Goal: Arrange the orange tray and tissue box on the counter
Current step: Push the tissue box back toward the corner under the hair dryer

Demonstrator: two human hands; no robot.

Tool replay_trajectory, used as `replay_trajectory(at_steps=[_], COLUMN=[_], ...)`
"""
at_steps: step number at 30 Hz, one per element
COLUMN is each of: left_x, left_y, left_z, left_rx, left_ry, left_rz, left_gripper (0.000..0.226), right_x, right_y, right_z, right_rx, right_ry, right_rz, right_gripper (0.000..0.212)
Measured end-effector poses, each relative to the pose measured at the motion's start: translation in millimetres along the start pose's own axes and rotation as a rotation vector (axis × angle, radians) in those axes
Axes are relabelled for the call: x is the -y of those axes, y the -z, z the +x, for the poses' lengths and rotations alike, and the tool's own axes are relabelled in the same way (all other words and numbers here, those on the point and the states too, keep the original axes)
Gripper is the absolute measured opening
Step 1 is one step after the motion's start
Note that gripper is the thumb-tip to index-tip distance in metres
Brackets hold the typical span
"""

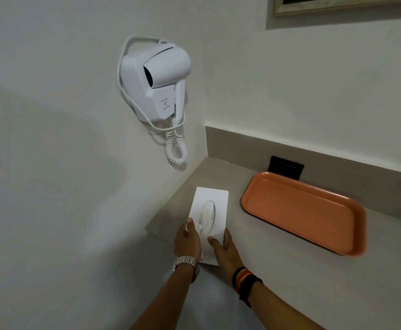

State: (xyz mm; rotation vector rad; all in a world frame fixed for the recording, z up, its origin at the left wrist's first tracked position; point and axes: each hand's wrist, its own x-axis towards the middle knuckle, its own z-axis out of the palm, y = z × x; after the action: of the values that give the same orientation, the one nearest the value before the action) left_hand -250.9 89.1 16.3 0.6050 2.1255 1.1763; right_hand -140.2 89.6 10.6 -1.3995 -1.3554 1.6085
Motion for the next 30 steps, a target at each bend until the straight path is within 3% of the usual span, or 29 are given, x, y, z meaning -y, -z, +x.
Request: replay_trajectory(at_steps=[5,9,22,27,30], left_x=[-39,-63,-70,-55,-43], left_y=[-15,-31,-44,-41,-36], left_z=[40,91,179,183,171], left_rx=[-0.031,0.013,0.097,0.138,0.121], left_ry=[-0.134,-0.077,-0.056,-0.032,-0.105], left_rz=[0.019,0.009,0.053,0.048,0.117], left_gripper=[0.065,0.084,0.074,0.074,0.077], right_x=[21,55,50,44,48], right_y=[-5,-4,-28,-26,-18], right_z=[54,99,183,186,169], right_rx=[-0.054,-0.04,-0.054,-0.023,0.023], right_ry=[0.041,0.024,-0.012,-0.076,-0.049], right_rz=[0.068,0.077,0.059,0.045,0.005], right_gripper=[0.091,0.069,0.052,0.075,0.07])
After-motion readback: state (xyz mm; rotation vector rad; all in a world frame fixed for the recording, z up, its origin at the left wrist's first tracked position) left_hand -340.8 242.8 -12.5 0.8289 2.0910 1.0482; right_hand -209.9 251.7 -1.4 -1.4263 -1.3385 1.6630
